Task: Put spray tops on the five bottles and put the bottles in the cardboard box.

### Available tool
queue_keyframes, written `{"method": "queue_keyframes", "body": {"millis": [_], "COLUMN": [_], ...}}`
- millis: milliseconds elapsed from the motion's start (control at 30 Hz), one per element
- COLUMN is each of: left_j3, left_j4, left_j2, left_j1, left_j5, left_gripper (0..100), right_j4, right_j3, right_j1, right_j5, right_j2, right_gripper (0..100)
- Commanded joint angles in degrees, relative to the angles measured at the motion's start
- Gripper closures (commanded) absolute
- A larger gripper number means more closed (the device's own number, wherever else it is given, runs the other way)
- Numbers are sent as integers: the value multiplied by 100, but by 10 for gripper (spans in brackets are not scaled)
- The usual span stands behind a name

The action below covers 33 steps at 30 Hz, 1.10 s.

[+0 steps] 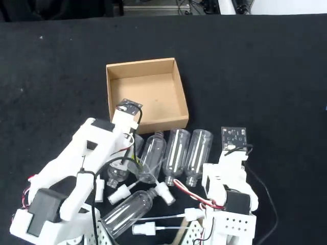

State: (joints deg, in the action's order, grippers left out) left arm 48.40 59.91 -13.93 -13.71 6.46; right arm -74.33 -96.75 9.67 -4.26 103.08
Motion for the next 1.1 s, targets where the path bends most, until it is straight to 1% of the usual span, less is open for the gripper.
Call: {"method": "queue_keyframes", "body": {"millis": [0, 133, 200, 300, 600, 667, 767, 833, 967, 1033, 1067], "left_j3": [-374, -391, -462, -813, -2818, -3160, -3609, -3899, -4286, -4338, -4321], "left_j4": [53, 220, 396, 932, 3314, 3710, 4044, 4079, 4079, 4053, 3912], "left_j2": [9, 0, 0, 0, 0, 0, 0, 0, 18, 70, 79], "left_j1": [22, 22, 13, 31, 101, 259, 769, 1253, 2422, 3081, 3459], "left_j5": [-9, 0, 9, 70, 897, 1125, 1380, 1380, 1319, 1116, 985], "left_gripper": [765, 896, 895, 885, 884, 884, 884, 884, 884, 884, 884], "right_j4": [-62, -62, -62, -62, -62, -62, -62, -62, -62, -62, -62], "right_j3": [31, 31, 31, 31, 31, 31, 31, 31, 31, 31, 31], "right_j1": [-53, -53, -53, -53, -53, -53, -53, -53, -79, -70, -70], "right_j5": [-35, -35, -35, -35, -35, -35, -35, -35, -9, -18, -18], "right_j2": [541, 541, 541, 541, 541, 541, 541, 541, 541, 541, 541], "right_gripper": [987, 987, 987, 987, 987, 987, 987, 987, 987, 987, 987]}}
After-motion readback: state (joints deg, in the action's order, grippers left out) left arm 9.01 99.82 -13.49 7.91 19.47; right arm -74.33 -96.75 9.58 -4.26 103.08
